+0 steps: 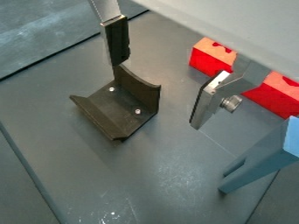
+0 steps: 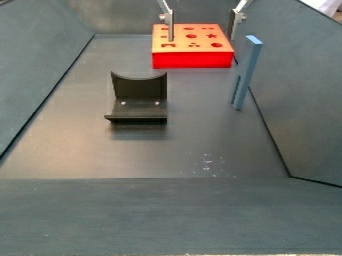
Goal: Pick up the double-square object. Move up. Move to above the board. Insert the double-square object.
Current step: Pick up the double-square object.
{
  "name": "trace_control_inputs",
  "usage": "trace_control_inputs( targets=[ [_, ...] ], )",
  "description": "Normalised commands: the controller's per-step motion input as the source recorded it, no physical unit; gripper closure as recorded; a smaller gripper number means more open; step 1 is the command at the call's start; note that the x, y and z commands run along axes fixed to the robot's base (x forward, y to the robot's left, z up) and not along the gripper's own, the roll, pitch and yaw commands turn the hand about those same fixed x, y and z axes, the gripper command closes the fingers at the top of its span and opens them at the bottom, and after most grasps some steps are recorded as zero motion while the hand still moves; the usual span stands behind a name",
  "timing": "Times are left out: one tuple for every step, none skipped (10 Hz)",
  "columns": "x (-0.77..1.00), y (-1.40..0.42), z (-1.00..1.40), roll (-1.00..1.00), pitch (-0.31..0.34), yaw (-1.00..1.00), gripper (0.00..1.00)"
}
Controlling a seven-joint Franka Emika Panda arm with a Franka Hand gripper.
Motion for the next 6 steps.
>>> trace_control_inputs(
  targets=[
    [-0.58, -0.09, 0.00, 0.00, -0.049, 0.00, 0.00],
    [-0.75, -0.35, -0.01, 0.00, -0.084, 0.43, 0.00],
    [-0.52, -0.49, 0.00, 0.00, -0.103, 0.62, 0.00],
    [-0.49, -0.48, 0.12, 0.00, -0.124, 0.67, 0.00],
    [-0.50, -0.44, 0.07, 0.00, -0.126, 0.67, 0.00],
    [-0.61, -0.28, -0.07, 0.04, -0.110, 0.63, 0.00]
  ],
)
